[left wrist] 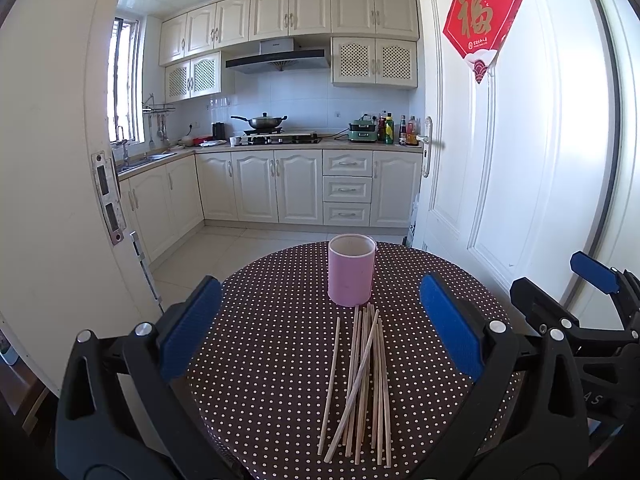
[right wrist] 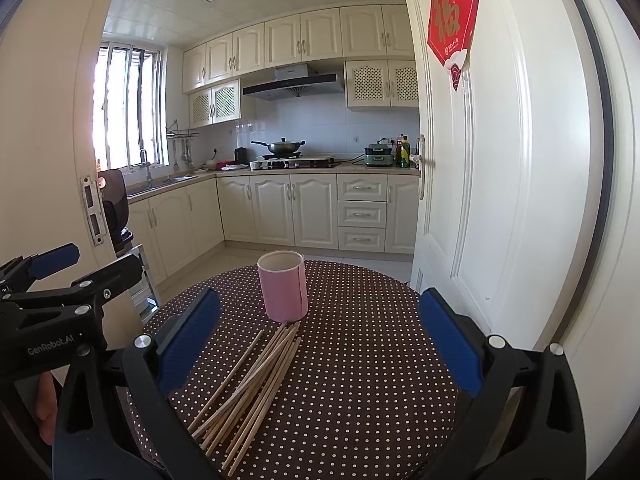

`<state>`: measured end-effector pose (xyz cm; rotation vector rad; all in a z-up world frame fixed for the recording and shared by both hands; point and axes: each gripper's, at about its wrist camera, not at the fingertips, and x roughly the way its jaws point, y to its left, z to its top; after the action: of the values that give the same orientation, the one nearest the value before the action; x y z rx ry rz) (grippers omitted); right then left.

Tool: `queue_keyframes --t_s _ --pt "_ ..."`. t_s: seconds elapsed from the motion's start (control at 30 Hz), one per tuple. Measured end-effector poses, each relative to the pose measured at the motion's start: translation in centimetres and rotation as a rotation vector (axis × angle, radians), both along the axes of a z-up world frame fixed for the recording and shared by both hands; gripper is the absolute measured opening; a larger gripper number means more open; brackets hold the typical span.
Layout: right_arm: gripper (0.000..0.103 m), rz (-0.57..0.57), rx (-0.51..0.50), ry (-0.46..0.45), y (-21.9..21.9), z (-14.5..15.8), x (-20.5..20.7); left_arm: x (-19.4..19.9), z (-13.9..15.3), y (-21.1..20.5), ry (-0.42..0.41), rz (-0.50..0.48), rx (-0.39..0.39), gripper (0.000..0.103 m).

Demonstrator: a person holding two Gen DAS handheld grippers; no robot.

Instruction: Organize utensils

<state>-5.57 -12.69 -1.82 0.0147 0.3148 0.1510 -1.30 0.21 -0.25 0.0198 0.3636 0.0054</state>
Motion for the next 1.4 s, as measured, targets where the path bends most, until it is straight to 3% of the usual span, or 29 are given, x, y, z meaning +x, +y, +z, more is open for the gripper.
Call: queue_keyframes --t_s 0.8,1.0,1.4 --pt "0.096 -0.01 0.03 0.061 -0.4 -1.0 0.3 -0.1 -0.8 -0.1 0.037 0.004 0.004 0.097" --pt "0.096 -0.022 0.067 0.142 -0.7 -2.4 1.4 0.7 -1.8 0.2 0.093 -0.01 -0.012 0.097" --pt "0.096 -0.06 0.088 0.294 -1.6 -6.0 3.4 3.5 -5.6 -0.7 0.244 -0.045 0.055 0.097"
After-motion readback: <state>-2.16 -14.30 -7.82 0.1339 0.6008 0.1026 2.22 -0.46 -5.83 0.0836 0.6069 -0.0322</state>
